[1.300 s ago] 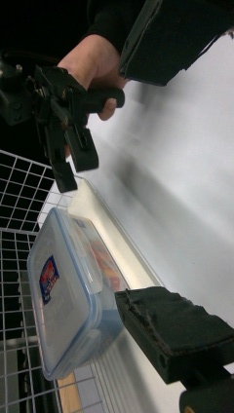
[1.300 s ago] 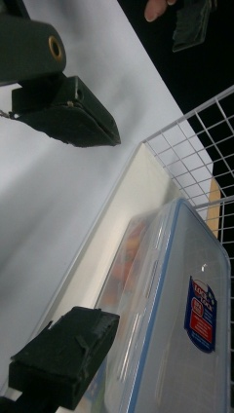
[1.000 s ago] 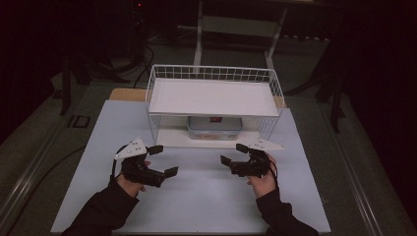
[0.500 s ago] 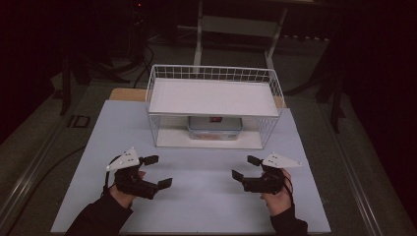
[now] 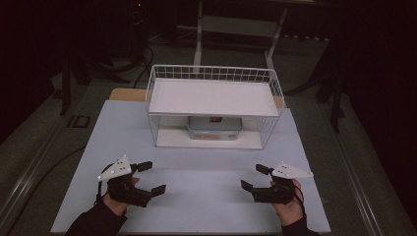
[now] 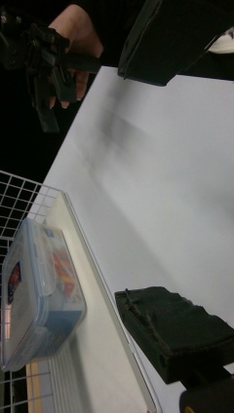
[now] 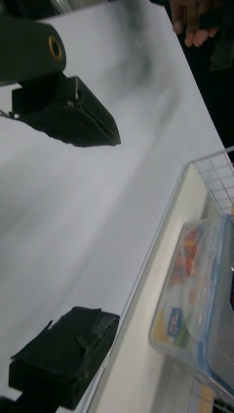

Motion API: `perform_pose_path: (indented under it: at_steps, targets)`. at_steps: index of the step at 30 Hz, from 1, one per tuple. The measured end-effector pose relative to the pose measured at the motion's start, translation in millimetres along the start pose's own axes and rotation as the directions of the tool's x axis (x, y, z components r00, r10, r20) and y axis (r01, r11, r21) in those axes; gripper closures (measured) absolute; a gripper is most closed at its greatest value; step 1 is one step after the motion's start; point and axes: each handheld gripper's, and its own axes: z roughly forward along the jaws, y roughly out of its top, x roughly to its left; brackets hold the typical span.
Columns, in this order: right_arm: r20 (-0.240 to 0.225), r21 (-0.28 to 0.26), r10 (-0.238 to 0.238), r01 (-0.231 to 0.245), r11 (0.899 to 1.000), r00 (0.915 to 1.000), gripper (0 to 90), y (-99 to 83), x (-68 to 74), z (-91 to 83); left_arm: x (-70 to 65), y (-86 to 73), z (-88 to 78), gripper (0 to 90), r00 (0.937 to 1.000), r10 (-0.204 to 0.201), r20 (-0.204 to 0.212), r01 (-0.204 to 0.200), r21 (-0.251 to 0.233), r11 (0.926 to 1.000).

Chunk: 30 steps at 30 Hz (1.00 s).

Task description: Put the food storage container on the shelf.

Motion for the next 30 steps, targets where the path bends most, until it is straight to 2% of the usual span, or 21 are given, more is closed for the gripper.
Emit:
perform_pose_path:
  at_steps: [4,9,15,20,24,26,28,30]
  targets:
    - [-0.021,-0.007,-0.017,0.017,1.000,0.9996,14.3,-3.2,-0.3,-5.0,-1.1,-2.2,-5.5,1.0,1.0000,0.002,-0.003,-0.002,-0.017,0.9999]
    - [-0.029,-0.008,-0.015,0.015,1.000,0.9995,14.3,-7.0,-3.2,-14.1,1.0,-8.1,-6.9,1.0,0.9998,-0.012,-0.012,0.012,0.007,0.9999]
    - [-0.008,0.000,-0.008,0.008,1.000,0.9999,14.4,-14.5,-9.7,-24.8,2.7,-15.3,-8.8,1.0,0.9994,-0.024,-0.025,0.025,0.018,0.9995]
    - [0.001,-0.003,-0.007,0.007,1.000,1.0000,14.5,-20.5,-15.9,-34.1,4.4,-20.7,-9.5,1.0,0.9992,-0.035,-0.019,0.035,0.012,0.9993]
    - [-0.022,-0.005,-0.001,0.001,1.000,0.9998,15.8,-24.4,-18.6,-37.0,3.8,-23.0,-6.6,1.0,0.9996,-0.018,-0.019,0.019,0.029,0.9994]
    - [-0.022,-0.006,0.003,-0.003,1.000,0.9998,17.3,-27.1,-21.3,-36.6,3.2,-22.8,-6.8,1.0,0.9997,-0.014,-0.020,0.015,0.022,0.9996]
    - [-0.035,0.000,0.026,-0.026,1.000,0.9991,17.6,-29.2,-24.2,-34.6,2.4,-22.4,-7.7,1.0,0.9997,-0.010,-0.022,0.011,0.014,0.9998]
    - [-0.040,0.021,0.028,-0.027,0.999,0.9988,17.7,-30.9,-25.5,-30.6,2.8,-22.7,-8.2,1.0,0.9998,-0.015,-0.016,0.015,0.010,0.9998]
